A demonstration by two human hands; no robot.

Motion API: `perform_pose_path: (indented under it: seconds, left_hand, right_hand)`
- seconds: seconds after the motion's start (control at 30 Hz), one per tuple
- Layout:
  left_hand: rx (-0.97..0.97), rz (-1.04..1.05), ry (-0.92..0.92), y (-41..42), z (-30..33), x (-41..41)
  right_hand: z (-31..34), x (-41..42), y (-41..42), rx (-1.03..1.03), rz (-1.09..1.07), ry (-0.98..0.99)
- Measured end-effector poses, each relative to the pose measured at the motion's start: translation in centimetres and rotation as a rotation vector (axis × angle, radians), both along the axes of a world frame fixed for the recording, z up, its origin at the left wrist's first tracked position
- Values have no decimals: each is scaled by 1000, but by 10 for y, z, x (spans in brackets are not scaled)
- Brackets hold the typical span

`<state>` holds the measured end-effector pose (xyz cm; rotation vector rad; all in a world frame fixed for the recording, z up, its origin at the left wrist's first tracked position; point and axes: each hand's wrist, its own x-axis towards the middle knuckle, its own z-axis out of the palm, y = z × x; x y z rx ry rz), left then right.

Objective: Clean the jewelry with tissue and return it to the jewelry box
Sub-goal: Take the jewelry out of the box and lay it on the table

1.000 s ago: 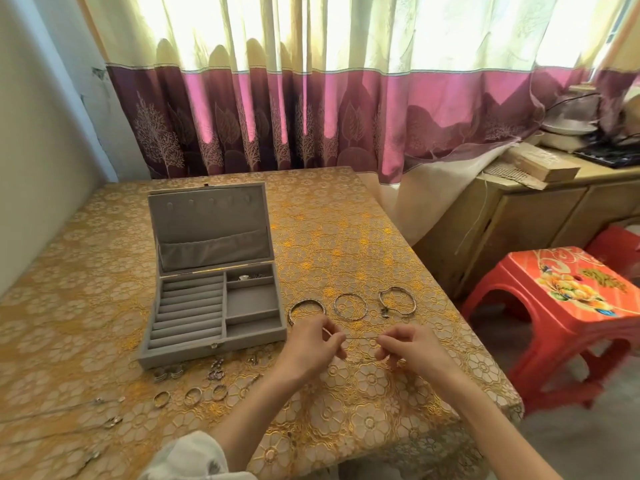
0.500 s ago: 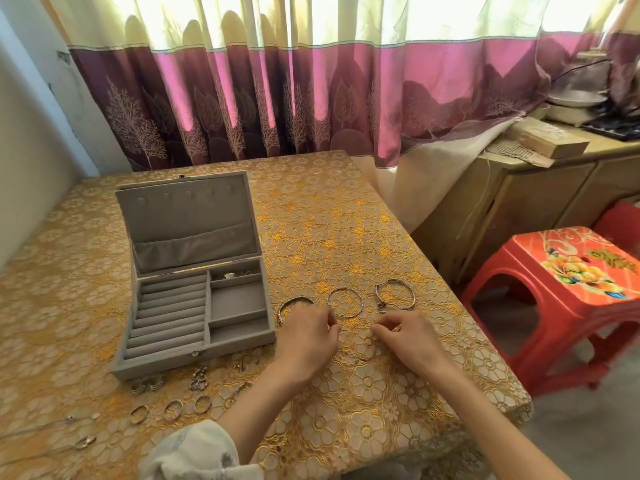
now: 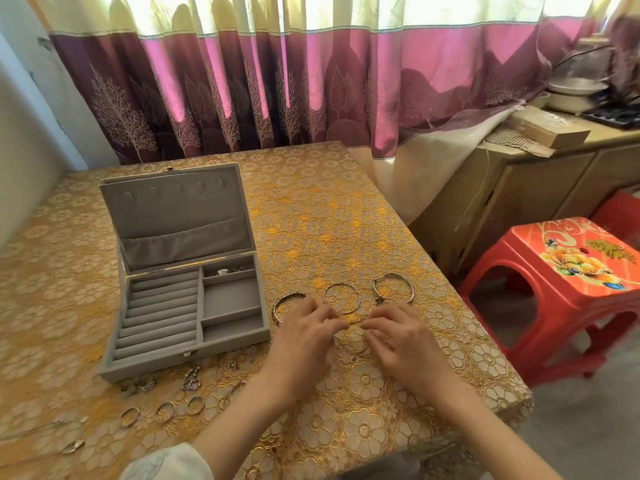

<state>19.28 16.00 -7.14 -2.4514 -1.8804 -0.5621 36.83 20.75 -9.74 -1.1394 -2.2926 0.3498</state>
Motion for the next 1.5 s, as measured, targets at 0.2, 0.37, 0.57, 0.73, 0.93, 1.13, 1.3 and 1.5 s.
perform_pose_path:
  seconds: [0.2,0.37,0.57,0.73,0.93,1.13,1.3,1.5]
  left_hand:
    - [-141,-71,61,-12,5,-5]
    - [-149,-54,66,-18,6,-7]
    - [-174,-105,145,-8,8,4]
    - [-160,-75,259,0,8,0]
    - [-161,-55,243,-2,6,-5]
    - [-37,-85,102,-14,12,-31]
    - [26,2,0,-22,20,-74]
    - [51,202,18,-24,19,-137]
  right_hand:
    - [-4,16,-10,18,98,-79]
    - [5,21,-14,68,60,-86]
    - [4,6,-11,76,59,-145]
    - [3,4,-10,87,34,-174]
    - [1,7,-16,71,72,-187]
    - [16,-15,-8,91,83,-112]
    - [32,-62,0,32,142,-82]
    - [45,-134,19,-51,206,-91]
